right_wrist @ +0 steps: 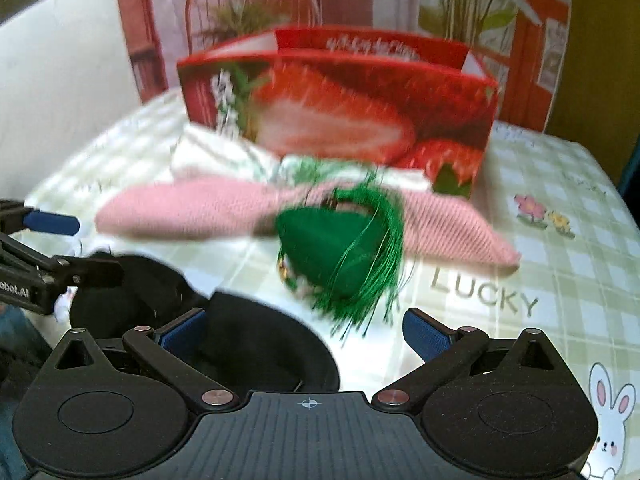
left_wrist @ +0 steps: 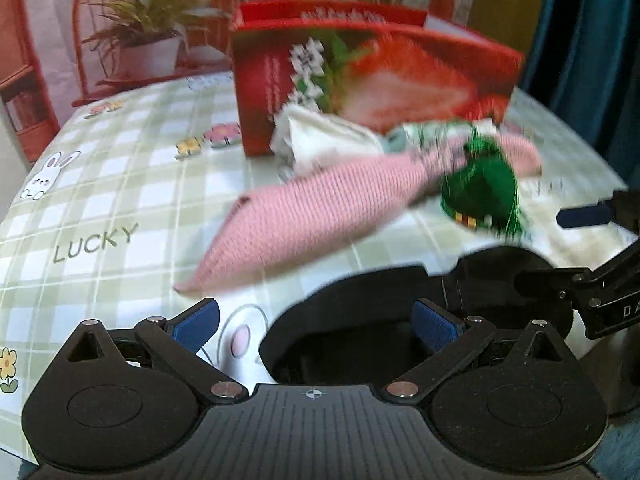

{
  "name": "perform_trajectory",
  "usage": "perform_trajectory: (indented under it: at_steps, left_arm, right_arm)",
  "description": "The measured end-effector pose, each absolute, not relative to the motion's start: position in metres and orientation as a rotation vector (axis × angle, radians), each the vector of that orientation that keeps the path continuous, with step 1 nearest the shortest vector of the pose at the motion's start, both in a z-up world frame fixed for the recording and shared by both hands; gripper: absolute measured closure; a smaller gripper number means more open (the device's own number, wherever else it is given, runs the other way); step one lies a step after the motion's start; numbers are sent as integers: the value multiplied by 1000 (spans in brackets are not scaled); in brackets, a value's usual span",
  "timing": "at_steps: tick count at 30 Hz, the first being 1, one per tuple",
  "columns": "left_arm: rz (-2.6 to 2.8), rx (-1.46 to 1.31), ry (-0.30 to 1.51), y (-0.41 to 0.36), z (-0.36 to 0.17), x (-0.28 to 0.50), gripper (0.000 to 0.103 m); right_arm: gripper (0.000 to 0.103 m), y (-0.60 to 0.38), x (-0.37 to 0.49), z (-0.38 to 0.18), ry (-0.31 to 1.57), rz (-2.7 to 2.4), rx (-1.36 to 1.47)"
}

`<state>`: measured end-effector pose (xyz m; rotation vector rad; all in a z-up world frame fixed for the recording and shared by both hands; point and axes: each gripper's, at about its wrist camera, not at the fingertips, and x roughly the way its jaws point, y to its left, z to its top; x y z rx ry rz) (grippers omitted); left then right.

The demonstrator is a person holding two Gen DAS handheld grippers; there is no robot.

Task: Organize soft objects
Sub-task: 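Move both grippers down to the black eye mask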

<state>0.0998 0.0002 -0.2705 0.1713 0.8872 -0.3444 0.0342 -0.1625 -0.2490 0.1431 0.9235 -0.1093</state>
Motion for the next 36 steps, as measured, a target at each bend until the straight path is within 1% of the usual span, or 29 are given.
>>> perform_trajectory:
  at_steps: [8, 18, 25, 30, 31, 32, 33, 35, 36]
  left_arm:
    - [-349, 204, 944, -4, -284, 105, 0]
    - [-330, 183, 939, 0, -285, 107, 0]
    - [-329, 182, 938, -1, -285, 107, 0]
    - [-333, 181, 933, 0, -286, 106, 0]
    - [-334, 181, 932, 0, -286, 106, 0]
    - [-336, 180, 932, 0, -285, 106, 0]
    - [-337, 180, 932, 1, -285, 106, 0]
    - [-338, 180, 934, 0, -285, 106, 0]
    - [-337, 179, 933, 0, -285, 106, 0]
  right_arm:
    - [0, -162, 38, -270, 1023, -117, 132]
    - [0, -162, 32, -272, 977, -119, 122]
    - [0, -163, 32, -267, 1070, -105, 127]
    - [2, -161, 25, -264, 1090, -95, 129]
    - [7, -160, 24, -263, 1086, -88, 124]
    - [15, -158, 23, -261, 1082, -77, 115]
    - [20, -157, 23, -260, 1077, -65, 106]
    - [40, -155, 22, -256, 1069, -51, 95]
    - [45, -155, 22, -255, 1063, -48, 92]
